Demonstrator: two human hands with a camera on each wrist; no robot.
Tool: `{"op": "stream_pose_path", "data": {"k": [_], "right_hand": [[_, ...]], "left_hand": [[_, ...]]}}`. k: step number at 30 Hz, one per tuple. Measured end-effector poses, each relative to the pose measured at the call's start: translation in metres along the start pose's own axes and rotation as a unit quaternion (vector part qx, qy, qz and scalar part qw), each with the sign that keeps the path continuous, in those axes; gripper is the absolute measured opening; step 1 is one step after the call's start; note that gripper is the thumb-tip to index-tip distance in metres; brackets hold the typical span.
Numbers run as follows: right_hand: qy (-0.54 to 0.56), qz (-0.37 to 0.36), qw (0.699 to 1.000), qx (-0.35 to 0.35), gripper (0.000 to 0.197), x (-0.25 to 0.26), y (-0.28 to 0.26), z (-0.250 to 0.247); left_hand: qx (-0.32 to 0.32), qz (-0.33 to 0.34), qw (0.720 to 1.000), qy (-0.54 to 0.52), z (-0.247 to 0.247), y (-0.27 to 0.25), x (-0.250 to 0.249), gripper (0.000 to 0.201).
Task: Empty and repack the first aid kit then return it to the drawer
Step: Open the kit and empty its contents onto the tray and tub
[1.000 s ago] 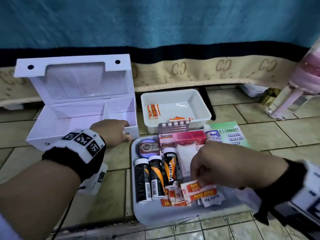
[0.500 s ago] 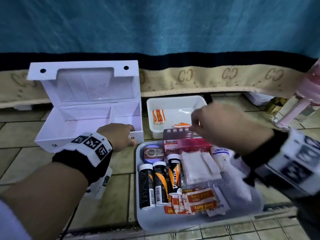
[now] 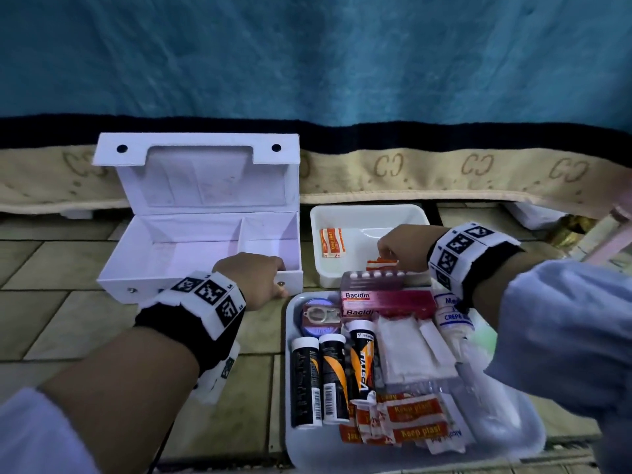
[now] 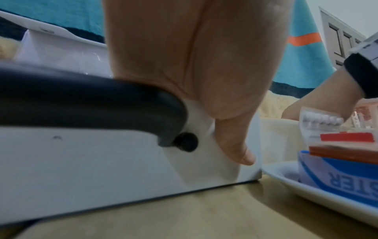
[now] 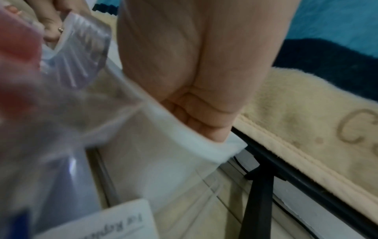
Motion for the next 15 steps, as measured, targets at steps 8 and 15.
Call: {"op": "stream_pose_path", "data": {"k": [8,15], "right_hand": [[0.061,0.039,0.997,-0.033,0.022,-0.014,-0.005,-0.007],[0.136,0.044,0.986,-0.082,0.025,-0.02,-0.016,-0.011]], "left_hand": [[-0.003,0.001,1.0,0.005,-0.001,-0.001,-0.001,0.044],[0.002,-0.002,1.0,0.005,-0.001,0.0,-0.001,0.046]]}}
Point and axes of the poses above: each hand's wrist, its own y-axis towards the middle knuckle, its own z-axis out of the palm, x = y × z, the point moved 5 cm from there along y, towards the middle knuckle, and after that the axes turned 2 degrees about -x, right-handed, at the moved point
